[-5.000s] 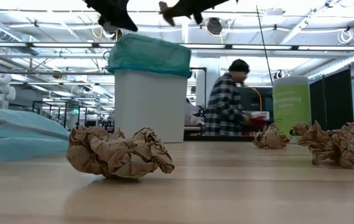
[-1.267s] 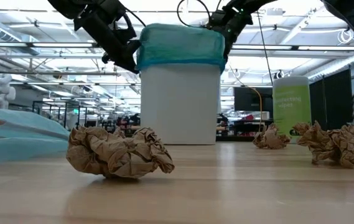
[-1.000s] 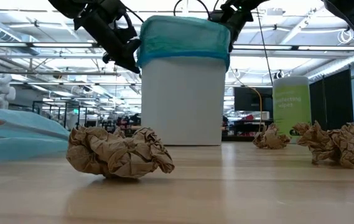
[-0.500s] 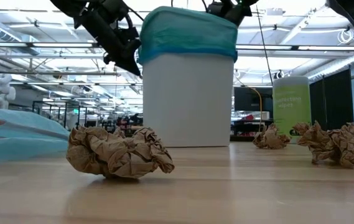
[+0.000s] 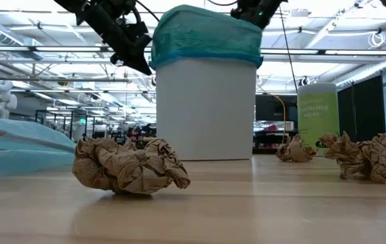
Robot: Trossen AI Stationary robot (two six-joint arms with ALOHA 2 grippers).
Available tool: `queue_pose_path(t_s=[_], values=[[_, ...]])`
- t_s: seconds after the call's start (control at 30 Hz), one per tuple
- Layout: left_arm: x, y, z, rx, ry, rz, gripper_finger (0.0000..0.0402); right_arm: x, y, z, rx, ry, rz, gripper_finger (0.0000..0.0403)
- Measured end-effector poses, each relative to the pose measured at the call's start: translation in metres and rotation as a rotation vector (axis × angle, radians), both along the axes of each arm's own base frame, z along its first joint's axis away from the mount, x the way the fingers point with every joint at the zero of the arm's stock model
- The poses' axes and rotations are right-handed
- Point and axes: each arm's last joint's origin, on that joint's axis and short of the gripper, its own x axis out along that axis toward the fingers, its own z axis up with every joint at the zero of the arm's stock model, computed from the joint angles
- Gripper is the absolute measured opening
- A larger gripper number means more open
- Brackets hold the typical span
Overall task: Place trash/remove bag and relplace
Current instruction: Put the brown paper into the blue trash bag inside the white trash bin
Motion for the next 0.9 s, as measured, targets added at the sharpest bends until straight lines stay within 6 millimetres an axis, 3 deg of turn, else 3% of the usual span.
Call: queue_pose_path(t_s=[0.17, 0.3, 0.5, 0.67, 0.9], values=[[-0.011, -0.007, 0.013, 0.038, -0.026, 0.031, 0.0001, -0.033, 0.014, 0.028, -0.045, -0.06, -0.059, 0.0], [-0.022, -0.014, 0.026, 0.081, -0.068, 0.05, 0.0001, -0.052, 0.032, 0.024, -0.04, -0.105, -0.043, 0.0], [-0.035, -0.024, 0.043, 0.132, -0.141, 0.051, 0.0001, -0.08, 0.065, -0.036, 0.021, -0.182, -0.057, 0.0], [-0.044, -0.032, 0.058, 0.168, -0.248, 0.027, 0.0001, -0.107, 0.104, -0.086, 0.12, -0.226, -0.138, 0.0], [-0.052, -0.044, 0.08, 0.216, -0.427, -0.141, 0.0001, -0.115, 0.149, -0.139, 0.287, -0.191, -0.277, 0.0004]])
